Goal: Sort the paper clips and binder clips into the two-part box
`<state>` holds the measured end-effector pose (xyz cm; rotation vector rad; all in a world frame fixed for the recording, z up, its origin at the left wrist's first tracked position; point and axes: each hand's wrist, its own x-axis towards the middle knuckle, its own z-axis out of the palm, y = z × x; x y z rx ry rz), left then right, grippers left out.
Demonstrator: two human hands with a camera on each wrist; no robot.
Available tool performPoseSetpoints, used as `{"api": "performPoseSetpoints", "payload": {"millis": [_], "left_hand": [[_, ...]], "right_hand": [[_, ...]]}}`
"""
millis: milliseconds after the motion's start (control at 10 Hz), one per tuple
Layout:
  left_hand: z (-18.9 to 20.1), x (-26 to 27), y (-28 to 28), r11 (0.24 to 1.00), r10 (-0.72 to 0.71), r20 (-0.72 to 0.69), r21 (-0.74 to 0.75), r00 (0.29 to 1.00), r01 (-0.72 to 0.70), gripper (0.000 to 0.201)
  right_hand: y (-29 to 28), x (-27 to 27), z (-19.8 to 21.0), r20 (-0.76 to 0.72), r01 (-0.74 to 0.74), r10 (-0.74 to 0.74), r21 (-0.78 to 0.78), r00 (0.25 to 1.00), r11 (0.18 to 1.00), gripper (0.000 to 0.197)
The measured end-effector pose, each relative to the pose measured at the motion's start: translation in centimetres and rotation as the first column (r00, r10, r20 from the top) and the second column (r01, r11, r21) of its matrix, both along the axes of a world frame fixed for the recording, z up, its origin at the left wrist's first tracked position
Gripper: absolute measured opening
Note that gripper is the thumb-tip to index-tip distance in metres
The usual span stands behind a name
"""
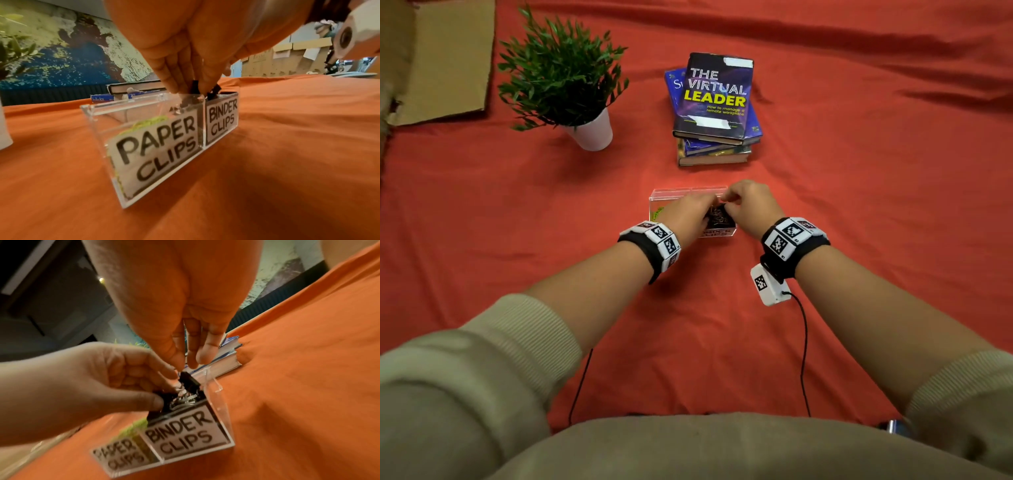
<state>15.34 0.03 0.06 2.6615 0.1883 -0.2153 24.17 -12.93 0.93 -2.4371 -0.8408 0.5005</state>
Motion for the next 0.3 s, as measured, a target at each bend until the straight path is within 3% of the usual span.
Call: {"api": "performPoseSetpoints", "payload": {"millis": [100,200,300], "left_hand": [[-0.59,-0.14,-0.03,0.999,0.029,0.042,0.023,0.999,-0.03,0.019],[-1.1,-0.12,0.08,0.993,-0.041,0.076,0.114,0.996,0.032,0.023],[-1.55,-0.61,0.39,0.99,-0.048,0.142,0.138,0.989,0.028,0.03]], "right_hand": [[0.01,-0.44,-0.53,0.035,-0.103,0.106,-0.086,0.994,0.991,0.023],[0.22,-0.31,-1.31,0.062,-0.125,0.13,-0.08,0.989,0.989,0.027],[-0.31,0.29,-1.14,0.061,-0.036,0.037,-0.023,0.997,0.999,0.026]]}}
